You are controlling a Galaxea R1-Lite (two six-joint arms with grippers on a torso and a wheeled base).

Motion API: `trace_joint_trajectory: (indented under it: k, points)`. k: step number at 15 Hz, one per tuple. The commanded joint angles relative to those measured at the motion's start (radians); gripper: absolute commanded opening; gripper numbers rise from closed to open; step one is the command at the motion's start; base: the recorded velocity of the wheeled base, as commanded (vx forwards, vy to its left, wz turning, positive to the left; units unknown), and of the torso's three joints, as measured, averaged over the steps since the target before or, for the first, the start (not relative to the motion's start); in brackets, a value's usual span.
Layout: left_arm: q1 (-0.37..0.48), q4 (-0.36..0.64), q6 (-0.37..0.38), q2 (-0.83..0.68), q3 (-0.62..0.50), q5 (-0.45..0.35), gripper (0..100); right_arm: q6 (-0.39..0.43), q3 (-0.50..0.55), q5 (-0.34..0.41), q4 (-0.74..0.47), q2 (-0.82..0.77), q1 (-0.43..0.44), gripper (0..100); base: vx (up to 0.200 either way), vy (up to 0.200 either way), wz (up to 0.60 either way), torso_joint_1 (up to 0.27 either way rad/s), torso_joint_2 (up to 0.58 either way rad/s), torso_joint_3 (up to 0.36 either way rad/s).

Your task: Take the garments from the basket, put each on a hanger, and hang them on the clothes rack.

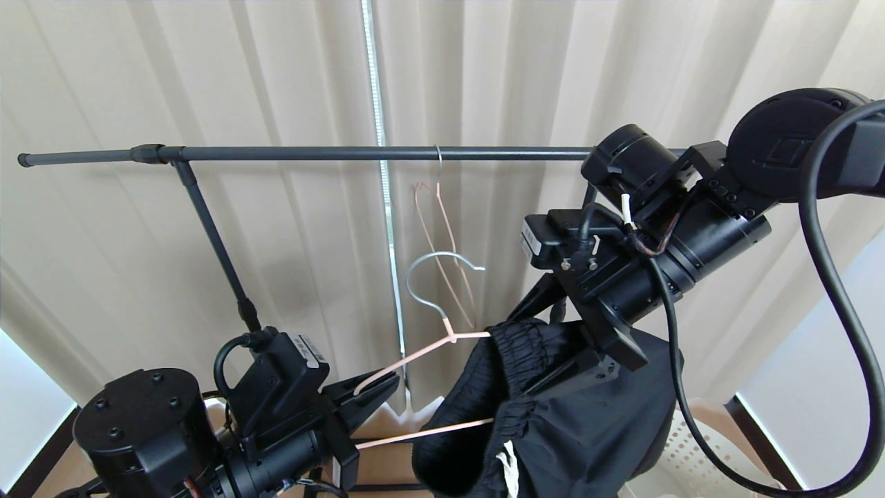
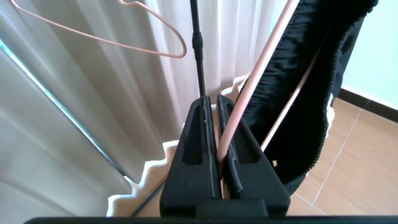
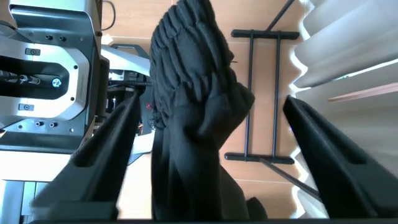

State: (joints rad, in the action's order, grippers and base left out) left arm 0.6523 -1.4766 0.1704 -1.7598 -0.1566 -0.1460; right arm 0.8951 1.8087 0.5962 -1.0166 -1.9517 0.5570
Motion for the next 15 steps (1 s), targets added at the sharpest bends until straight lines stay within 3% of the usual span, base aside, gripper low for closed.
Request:
trace_joint_trajectory:
  k: [1,9,11,12,15]
  points:
    - [0.000,-0.001,0.000,-0.001,0.000,0.000,0,-0.008,-0.002,-0.003,0.000,0.000,0.001,0,0.000,0.000,0.00,0.000,0.00,0.000]
    - [-0.003,-0.001,0.000,-0.001,-0.003,0.000,0,-0.021,-0.002,-0.018,0.001,0.017,0.001,0,0.000,0.000,0.00,0.000,0.00,0.000]
    - [-0.005,0.001,0.029,-0.006,-0.001,0.003,0,-0.024,-0.002,-0.018,0.001,0.025,0.001,0,0.000,0.000,0.00,0.000,0.00,0.000]
    - [-0.005,-0.001,0.035,-0.004,0.005,0.002,100,-0.024,0.000,-0.018,0.001,0.025,0.003,0,0.000,0.000,0.00,0.000,0.00,0.000]
    - [-0.010,-0.010,0.035,0.022,0.017,-0.004,100,-0.031,0.000,-0.035,0.001,0.027,0.001,0,0.000,0.000,0.00,0.000,0.00,0.000]
